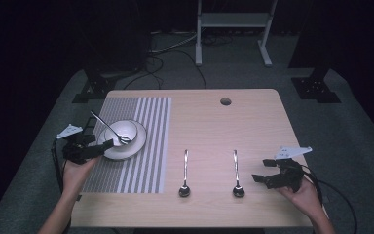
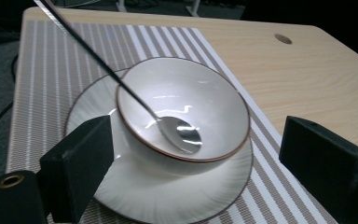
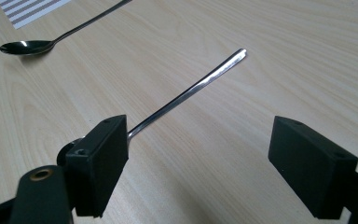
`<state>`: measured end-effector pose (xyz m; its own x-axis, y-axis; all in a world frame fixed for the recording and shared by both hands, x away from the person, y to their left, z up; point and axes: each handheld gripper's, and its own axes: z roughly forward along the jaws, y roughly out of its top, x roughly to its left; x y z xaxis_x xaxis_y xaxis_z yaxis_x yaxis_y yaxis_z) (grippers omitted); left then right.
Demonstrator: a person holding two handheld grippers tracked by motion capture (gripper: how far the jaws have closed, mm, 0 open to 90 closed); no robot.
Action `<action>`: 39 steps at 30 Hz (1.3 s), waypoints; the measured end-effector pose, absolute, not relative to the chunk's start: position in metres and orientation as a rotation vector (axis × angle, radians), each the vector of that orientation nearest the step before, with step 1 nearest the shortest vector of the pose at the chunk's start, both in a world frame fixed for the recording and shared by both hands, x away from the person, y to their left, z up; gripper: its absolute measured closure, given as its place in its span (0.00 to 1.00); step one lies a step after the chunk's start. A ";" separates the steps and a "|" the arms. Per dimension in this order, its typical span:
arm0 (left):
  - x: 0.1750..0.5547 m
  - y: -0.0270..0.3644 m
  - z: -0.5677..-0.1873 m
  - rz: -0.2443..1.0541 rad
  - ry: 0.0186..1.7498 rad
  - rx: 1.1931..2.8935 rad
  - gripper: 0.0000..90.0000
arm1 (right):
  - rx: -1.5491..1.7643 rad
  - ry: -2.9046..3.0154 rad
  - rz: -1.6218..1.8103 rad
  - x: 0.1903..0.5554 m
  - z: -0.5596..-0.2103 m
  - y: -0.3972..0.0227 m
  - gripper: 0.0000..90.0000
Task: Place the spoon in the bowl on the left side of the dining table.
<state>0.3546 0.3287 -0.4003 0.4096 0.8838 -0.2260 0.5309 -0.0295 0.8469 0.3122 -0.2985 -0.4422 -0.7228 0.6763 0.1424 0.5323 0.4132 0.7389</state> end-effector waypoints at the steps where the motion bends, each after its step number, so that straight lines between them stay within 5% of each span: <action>1: 0.355 0.327 -0.400 0.456 1.246 1.699 0.10 | 1.074 2.488 1.197 0.312 -0.443 -0.299 0.21; 39: 0.355 0.238 -0.398 0.390 1.025 1.850 0.10 | 1.072 2.487 1.197 0.311 -0.442 -0.299 0.21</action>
